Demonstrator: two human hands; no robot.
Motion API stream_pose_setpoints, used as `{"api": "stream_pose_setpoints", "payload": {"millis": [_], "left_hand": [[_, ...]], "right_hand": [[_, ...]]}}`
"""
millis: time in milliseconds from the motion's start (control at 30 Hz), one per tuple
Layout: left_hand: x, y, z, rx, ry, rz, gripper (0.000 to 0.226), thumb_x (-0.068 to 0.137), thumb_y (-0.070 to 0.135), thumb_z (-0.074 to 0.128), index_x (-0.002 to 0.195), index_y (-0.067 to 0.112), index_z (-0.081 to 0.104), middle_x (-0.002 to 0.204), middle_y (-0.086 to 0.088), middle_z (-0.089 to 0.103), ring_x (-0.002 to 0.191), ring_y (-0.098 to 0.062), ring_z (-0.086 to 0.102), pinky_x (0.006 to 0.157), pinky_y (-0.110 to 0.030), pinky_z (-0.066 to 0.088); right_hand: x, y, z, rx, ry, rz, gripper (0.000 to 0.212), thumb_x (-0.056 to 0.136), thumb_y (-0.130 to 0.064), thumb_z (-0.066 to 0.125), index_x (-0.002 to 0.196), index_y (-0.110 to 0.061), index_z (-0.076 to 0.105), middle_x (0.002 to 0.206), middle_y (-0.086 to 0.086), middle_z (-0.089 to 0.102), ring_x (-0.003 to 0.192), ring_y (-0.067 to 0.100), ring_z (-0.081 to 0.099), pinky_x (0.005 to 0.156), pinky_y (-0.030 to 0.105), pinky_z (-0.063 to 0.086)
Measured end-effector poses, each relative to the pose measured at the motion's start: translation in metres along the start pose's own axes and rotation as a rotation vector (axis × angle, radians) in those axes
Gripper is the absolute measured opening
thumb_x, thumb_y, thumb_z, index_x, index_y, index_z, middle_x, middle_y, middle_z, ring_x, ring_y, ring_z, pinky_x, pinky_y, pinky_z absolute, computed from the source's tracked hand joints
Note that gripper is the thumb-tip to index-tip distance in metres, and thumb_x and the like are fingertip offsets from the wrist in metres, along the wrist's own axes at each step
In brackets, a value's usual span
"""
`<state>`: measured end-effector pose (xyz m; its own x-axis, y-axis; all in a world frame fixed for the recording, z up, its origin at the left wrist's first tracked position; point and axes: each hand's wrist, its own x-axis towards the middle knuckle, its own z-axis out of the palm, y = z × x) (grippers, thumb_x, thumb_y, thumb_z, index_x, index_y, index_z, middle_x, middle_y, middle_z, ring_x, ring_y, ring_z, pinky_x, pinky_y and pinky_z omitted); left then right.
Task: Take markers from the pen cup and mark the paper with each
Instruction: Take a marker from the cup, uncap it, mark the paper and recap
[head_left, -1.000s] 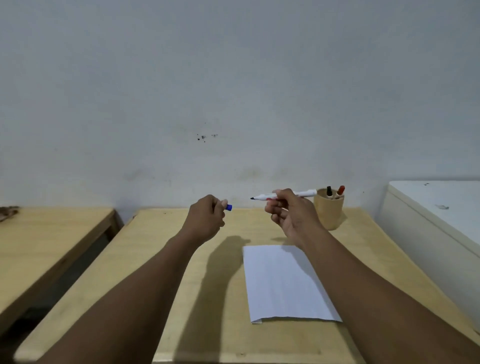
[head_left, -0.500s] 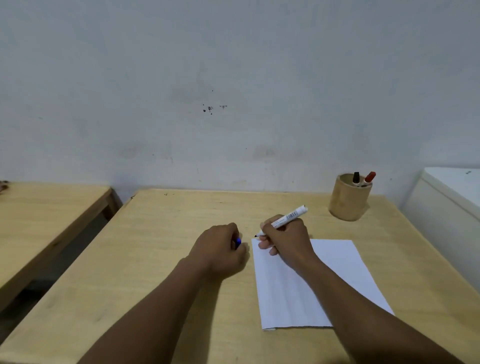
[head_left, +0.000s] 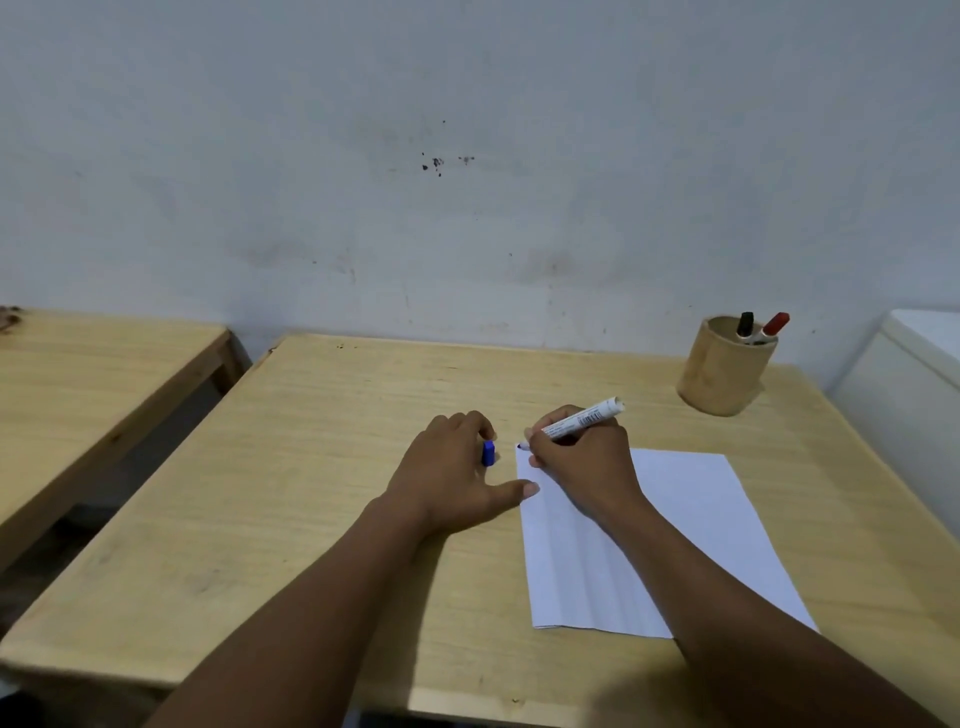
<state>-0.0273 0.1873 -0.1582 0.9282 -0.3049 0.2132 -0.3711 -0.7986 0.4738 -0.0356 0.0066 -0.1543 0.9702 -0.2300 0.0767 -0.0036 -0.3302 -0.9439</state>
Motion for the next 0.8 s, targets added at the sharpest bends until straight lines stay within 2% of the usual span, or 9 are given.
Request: {"api": "stream_pose_setpoints", "payload": {"millis": [200, 300, 367, 467, 533, 600, 700, 800], "left_hand": [[0.002, -0.002, 0.001, -0.015, -0.005, -0.018, 0.075, 0.062, 0.081, 0.067, 0.110, 0.024, 0.056, 0.095, 0.010, 0.062, 0.091, -0.013, 0.055, 0.079, -0.034, 0.052], [0.001, 0.000, 0.000, -0.020, -0.007, -0.032, 0.072, 0.064, 0.078, 0.070, 0.109, 0.024, 0.057, 0.092, 0.011, 0.061, 0.092, -0.013, 0.055, 0.079, -0.033, 0.052], [0.001, 0.002, -0.002, -0.072, -0.001, -0.062, 0.067, 0.064, 0.073, 0.075, 0.107, 0.024, 0.057, 0.084, 0.015, 0.060, 0.088, -0.011, 0.055, 0.074, -0.031, 0.050], [0.002, 0.001, -0.008, -0.255, -0.029, -0.142, 0.046, 0.071, 0.060, 0.078, 0.095, 0.024, 0.062, 0.069, 0.010, 0.062, 0.070, -0.009, 0.057, 0.063, -0.030, 0.046], [0.006, -0.003, -0.013, -0.333, -0.057, -0.185, 0.025, 0.079, 0.043, 0.075, 0.086, 0.021, 0.066, 0.070, -0.001, 0.070, 0.064, -0.013, 0.061, 0.066, -0.036, 0.053], [0.012, -0.004, -0.021, -0.387, -0.031, -0.210, 0.014, 0.084, 0.030, 0.074, 0.080, 0.018, 0.070, 0.070, -0.001, 0.074, 0.061, -0.010, 0.064, 0.064, -0.031, 0.054], [0.029, 0.009, -0.038, -0.709, 0.047, -0.271, 0.017, 0.089, 0.023, 0.076, 0.086, 0.006, 0.074, 0.062, 0.007, 0.072, 0.059, -0.007, 0.063, 0.059, -0.020, 0.047], [0.053, 0.037, -0.055, -1.096, 0.039, -0.328, 0.018, 0.091, 0.025, 0.075, 0.092, 0.007, 0.075, 0.076, -0.001, 0.073, 0.069, -0.015, 0.069, 0.068, -0.025, 0.050]], "right_hand": [[0.003, 0.004, 0.001, -0.011, -0.025, 0.036, 0.003, 0.072, -0.016, 0.077, 0.075, -0.015, 0.078, 0.074, 0.002, 0.079, 0.075, 0.023, 0.078, 0.069, 0.048, 0.066], [0.003, 0.001, -0.001, 0.089, 0.002, 0.067, 0.002, 0.082, -0.010, 0.076, 0.082, -0.008, 0.076, 0.076, 0.009, 0.080, 0.072, 0.024, 0.080, 0.062, 0.036, 0.063], [0.005, -0.006, -0.006, 0.223, 0.035, 0.108, 0.006, 0.088, -0.008, 0.072, 0.084, -0.004, 0.074, 0.076, 0.015, 0.079, 0.065, 0.025, 0.076, 0.056, 0.032, 0.057], [0.011, -0.013, -0.016, 0.430, 0.083, 0.221, 0.013, 0.091, -0.010, 0.070, 0.081, -0.002, 0.073, 0.071, 0.018, 0.071, 0.053, 0.022, 0.064, 0.050, 0.031, 0.047], [0.017, -0.020, -0.023, 0.551, 0.128, 0.308, 0.012, 0.091, -0.014, 0.072, 0.081, -0.007, 0.071, 0.066, 0.013, 0.066, 0.045, 0.016, 0.058, 0.044, 0.026, 0.040], [0.026, -0.033, -0.034, 0.692, 0.188, 0.342, 0.012, 0.091, -0.010, 0.070, 0.080, -0.009, 0.066, 0.064, 0.010, 0.061, 0.038, 0.011, 0.054, 0.039, 0.020, 0.035], [0.034, -0.059, -0.060, 0.780, 0.149, 0.314, 0.010, 0.091, -0.009, 0.066, 0.081, -0.010, 0.064, 0.067, 0.011, 0.061, 0.039, 0.012, 0.054, 0.038, 0.019, 0.033], [0.031, -0.082, -0.085, 0.804, 0.028, 0.288, 0.009, 0.090, -0.015, 0.060, 0.085, -0.011, 0.067, 0.064, 0.010, 0.065, 0.043, 0.014, 0.057, 0.040, 0.020, 0.035]]}}
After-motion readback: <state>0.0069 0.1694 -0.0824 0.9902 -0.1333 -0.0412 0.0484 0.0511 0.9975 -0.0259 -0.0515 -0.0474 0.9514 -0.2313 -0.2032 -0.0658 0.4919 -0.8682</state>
